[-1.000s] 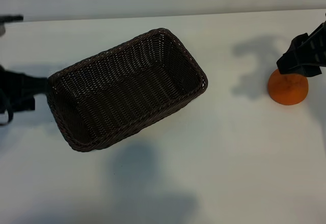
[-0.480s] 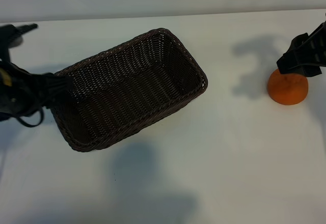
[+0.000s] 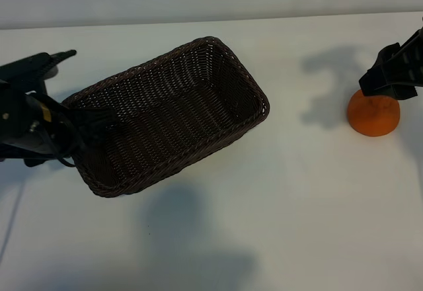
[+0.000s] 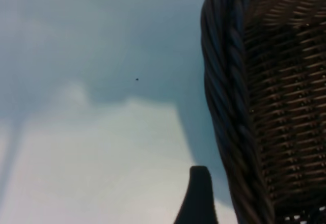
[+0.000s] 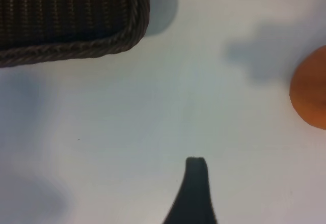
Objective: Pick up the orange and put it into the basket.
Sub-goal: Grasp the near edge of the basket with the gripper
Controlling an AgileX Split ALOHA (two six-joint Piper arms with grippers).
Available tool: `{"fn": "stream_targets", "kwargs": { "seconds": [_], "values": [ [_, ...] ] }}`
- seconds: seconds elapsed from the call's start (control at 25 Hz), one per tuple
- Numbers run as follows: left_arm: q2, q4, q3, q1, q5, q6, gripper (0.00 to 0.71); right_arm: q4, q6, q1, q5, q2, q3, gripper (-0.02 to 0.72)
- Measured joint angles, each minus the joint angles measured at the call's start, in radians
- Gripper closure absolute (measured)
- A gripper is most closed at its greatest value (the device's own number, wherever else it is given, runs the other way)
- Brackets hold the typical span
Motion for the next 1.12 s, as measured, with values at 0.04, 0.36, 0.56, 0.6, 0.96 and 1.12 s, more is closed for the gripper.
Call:
{"fn": "stream_targets", "kwargs": {
  "seconds": [0.04, 0.36, 0.56, 0.6, 0.96, 1.12],
  "values": [
    [0.014, 0.000, 0.007, 0.000, -0.015, -0.003, 0.100, 0.000, 0.000, 0.000, 0.000, 0.000, 0.000, 0.110],
    [0.114, -0.018, 0.016, 0.000, -0.086, -0.026, 0.106, 0.000, 0.000, 0.000, 0.000, 0.000, 0.000, 0.110],
    [0.171, -0.020, 0.016, 0.000, -0.128, -0.041, 0.110, 0.000, 0.000, 0.000, 0.000, 0.000, 0.000, 0.110],
    [0.180, -0.021, 0.016, 0.000, -0.133, -0.042, 0.113, 0.000, 0.000, 0.000, 0.000, 0.000, 0.000, 0.110],
    [0.226, -0.029, 0.017, 0.000, -0.169, -0.050, 0.169, 0.000, 0.000, 0.000, 0.000, 0.000, 0.000, 0.110],
    [0.229, -0.033, 0.016, 0.000, -0.189, -0.061, 0.298, 0.000, 0.000, 0.000, 0.000, 0.000, 0.000, 0.110]
  ]
}}
